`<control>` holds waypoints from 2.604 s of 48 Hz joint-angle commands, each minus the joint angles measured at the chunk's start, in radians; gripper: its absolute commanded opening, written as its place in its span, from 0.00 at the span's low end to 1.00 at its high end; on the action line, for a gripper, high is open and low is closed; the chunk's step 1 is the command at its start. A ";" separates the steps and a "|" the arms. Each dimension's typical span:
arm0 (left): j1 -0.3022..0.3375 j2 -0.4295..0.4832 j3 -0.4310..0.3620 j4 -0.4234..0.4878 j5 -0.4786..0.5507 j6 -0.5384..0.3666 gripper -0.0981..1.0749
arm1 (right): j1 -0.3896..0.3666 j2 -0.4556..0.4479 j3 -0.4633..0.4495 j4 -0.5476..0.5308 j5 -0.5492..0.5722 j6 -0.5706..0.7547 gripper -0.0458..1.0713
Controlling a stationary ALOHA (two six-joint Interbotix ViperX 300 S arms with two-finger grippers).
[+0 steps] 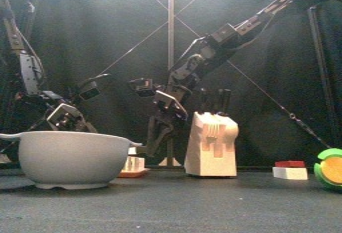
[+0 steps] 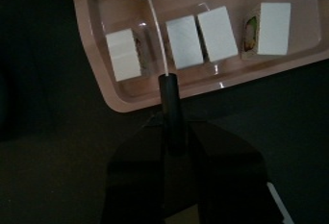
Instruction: Put pairing knife in holder
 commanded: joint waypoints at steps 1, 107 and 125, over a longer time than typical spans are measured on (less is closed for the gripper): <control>-0.008 -0.015 -0.008 0.005 -0.005 0.000 0.26 | -0.006 -0.055 -0.029 0.002 -0.003 0.002 0.43; -0.021 -0.747 0.244 -0.373 0.164 0.000 0.70 | 0.310 -0.572 -0.075 -0.138 0.868 1.215 0.43; -0.021 -0.747 0.244 -0.371 0.201 0.000 0.70 | 0.333 -0.572 -0.026 -0.037 0.985 1.224 0.43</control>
